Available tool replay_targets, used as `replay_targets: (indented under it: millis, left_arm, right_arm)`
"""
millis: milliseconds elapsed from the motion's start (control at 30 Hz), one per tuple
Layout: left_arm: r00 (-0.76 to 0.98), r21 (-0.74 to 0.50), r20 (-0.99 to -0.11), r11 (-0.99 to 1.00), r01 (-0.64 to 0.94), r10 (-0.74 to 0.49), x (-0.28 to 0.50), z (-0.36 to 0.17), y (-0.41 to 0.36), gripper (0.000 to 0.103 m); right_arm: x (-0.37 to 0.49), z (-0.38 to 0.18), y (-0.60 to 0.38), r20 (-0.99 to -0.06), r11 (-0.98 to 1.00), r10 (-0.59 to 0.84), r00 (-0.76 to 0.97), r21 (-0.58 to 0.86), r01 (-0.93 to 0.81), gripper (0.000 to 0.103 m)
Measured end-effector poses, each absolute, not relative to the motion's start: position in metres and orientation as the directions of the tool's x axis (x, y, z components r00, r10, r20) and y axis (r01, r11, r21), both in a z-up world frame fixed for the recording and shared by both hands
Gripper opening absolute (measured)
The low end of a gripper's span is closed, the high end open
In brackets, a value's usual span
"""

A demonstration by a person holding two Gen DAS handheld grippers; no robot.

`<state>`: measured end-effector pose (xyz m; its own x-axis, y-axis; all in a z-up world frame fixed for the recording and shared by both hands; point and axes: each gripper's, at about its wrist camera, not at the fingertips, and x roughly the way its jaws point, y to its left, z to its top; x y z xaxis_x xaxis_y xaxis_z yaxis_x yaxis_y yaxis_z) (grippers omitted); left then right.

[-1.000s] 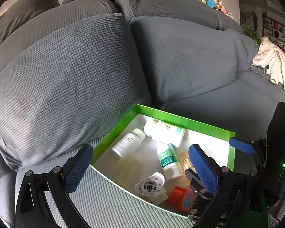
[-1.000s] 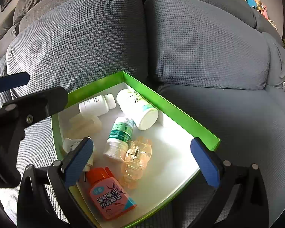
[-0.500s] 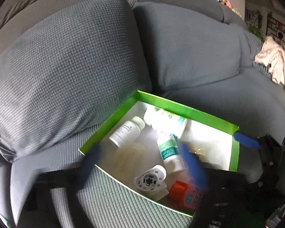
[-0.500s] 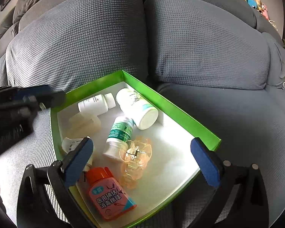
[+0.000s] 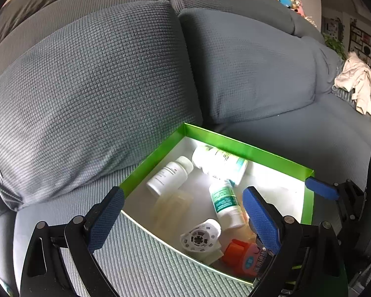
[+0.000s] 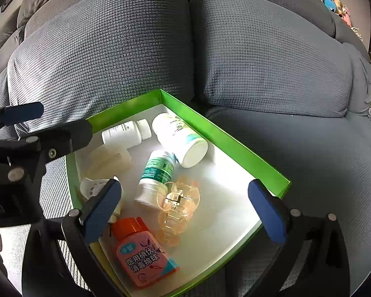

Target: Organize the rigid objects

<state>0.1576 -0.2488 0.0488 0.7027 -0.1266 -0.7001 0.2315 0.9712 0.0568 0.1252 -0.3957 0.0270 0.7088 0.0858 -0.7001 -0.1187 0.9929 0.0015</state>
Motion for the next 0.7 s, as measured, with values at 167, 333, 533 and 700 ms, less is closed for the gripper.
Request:
replay_targets:
  millis: [167, 333, 533, 700]
  left_arm:
    - [0.713, -0.004, -0.674, 0.966, 0.257, -0.192, 0.156, 0.052, -0.244, 0.066]
    - [0.672, -0.016, -0.722, 0.974, 0.225, -0.167, 0.165, 0.045, -0.241, 0.024]
    - [0.701, 0.016, -0.699, 0.977, 0.212, -0.14, 0.159, 0.048, -0.242, 0.103]
    - [0.711, 0.033, -0.692, 0.977, 0.208, -0.128, 0.158, 0.05, -0.242, 0.103]
  right_arm:
    - [0.127, 0.028, -0.395, -0.695, 0.99, 0.098, 0.713, -0.001, -0.138, 0.102]
    - [0.122, 0.031, -0.384, -0.692, 0.984, 0.089, 0.717, -0.053, -0.173, 0.017]
    - [0.12, 0.025, -0.379, -0.698, 0.986, 0.084, 0.711, -0.046, -0.162, 0.101]
    - [0.115, 0.032, -0.376, -0.67, 0.98, 0.133, 0.73, -0.022, -0.199, 0.102]
